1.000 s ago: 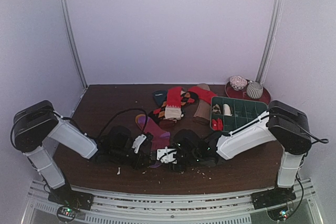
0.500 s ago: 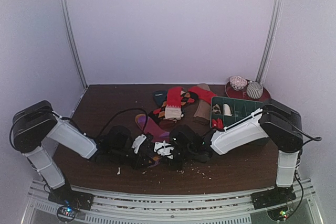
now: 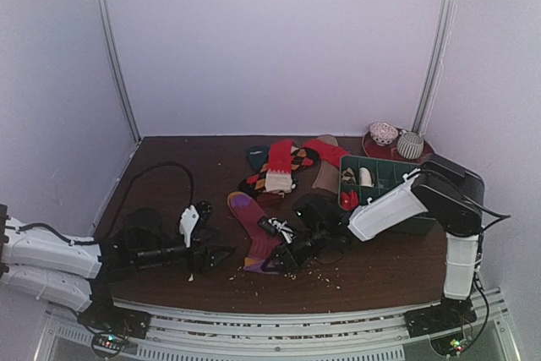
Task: Roll the socks
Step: Roll a pair of socks at the center of the board.
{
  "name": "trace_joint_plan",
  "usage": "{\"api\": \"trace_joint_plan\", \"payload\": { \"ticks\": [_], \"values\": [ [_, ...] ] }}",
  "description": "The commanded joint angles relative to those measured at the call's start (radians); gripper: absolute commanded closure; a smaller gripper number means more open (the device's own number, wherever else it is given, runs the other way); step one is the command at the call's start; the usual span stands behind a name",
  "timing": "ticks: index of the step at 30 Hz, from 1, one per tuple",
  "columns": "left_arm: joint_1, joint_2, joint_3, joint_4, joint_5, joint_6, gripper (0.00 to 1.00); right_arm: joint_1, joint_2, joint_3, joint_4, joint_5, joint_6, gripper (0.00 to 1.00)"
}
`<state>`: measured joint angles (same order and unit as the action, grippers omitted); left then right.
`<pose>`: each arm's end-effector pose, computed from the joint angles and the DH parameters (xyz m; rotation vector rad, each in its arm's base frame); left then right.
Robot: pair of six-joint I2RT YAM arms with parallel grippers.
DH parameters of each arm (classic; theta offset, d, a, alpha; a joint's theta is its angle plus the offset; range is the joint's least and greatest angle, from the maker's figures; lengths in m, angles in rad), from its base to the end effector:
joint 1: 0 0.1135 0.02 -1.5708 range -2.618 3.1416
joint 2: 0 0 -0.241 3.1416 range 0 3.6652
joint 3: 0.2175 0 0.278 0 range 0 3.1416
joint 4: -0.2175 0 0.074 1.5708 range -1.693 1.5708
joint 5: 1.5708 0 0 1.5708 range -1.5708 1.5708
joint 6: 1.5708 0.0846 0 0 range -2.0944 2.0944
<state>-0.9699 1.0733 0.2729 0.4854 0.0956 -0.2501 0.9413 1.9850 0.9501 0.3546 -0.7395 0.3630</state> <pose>0.1559 -0.2417 0.1232 0.7658 1.8389 -0.9059 0.1972 0.3676 0.0455 -1.1363 2.2257 1.4686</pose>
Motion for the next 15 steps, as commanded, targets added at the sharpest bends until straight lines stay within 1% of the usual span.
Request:
{"api": "trace_joint_plan", "payload": {
  "ticks": [1, 5, 11, 15],
  "values": [
    [-0.088, 0.110, -0.036, 0.226, -0.043, 0.124, 0.36, -0.033, 0.072, 0.025, -0.144, -0.106, 0.249, 0.92],
    [-0.117, 0.326, -0.018, 0.437, 0.013, 0.159, 0.36, -0.065, 0.102, 0.061, -0.222, -0.112, 0.231, 0.92],
    [-0.128, 0.547, 0.040, 0.554, 0.050, 0.194, 0.37, -0.091, 0.117, 0.027, -0.207, -0.126, 0.236, 0.91],
    [-0.128, 0.653, 0.056, 0.653, 0.048, 0.194, 0.37, -0.093, 0.116, 0.019, -0.207, -0.131, 0.232, 0.92]
  ]
}}
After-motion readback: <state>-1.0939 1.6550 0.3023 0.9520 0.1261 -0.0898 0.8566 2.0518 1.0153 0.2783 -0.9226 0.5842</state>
